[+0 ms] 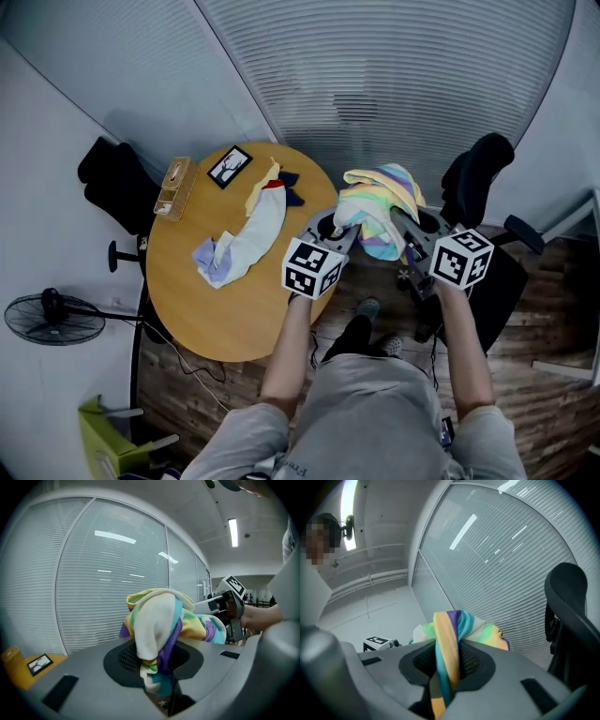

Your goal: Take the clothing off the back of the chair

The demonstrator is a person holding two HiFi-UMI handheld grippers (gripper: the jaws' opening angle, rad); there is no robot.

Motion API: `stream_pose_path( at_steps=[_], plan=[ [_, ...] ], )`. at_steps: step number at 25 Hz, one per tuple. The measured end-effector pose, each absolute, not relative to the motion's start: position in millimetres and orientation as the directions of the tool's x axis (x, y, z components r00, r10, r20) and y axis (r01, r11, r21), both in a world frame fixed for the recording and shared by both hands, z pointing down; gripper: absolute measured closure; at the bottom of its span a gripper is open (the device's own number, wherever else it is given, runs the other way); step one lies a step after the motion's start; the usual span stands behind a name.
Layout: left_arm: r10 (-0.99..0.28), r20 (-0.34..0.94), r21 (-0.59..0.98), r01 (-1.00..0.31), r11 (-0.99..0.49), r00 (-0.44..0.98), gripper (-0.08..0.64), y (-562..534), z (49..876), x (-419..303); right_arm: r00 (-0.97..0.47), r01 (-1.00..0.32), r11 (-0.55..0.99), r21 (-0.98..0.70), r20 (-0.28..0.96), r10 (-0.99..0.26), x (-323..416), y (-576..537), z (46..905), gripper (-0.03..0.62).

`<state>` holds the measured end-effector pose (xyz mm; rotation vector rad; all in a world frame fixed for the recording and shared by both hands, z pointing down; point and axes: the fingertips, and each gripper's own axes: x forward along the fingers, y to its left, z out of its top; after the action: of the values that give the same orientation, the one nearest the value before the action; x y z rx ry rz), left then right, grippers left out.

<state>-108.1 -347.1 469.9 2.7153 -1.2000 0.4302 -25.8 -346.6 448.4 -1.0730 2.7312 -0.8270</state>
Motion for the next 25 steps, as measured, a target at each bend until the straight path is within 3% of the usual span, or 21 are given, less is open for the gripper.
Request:
stream_pose_path(
  at_steps=[7,13,25],
  plan=[
    [-0.721,0.312,0.060,-0.770,-0.635,0.619,0.443,-307.5,491.6,-107.3,-0.720,-0.648,0.594,-0.476,0.129,-0.682,-21.1,-304.3,477.3,0.503],
    [-0.692,0.316,0.105,-0.749,-0.655,0.649,0.443,-296.1,501.4,-100.7,-0.681,-0.726,0.607,-0.324,0.214,-0.700,-12.9,-277.6,494.8,0.502],
    [-0.572,0.365,0.159,-0.655,-0.739,0.734,0.443,-252.7,512.7,-106.7,-0.446,-0.894,0.390,-0.222,0.339,-0.828,-20.4,-223.8,516.3,0.502]
  ],
)
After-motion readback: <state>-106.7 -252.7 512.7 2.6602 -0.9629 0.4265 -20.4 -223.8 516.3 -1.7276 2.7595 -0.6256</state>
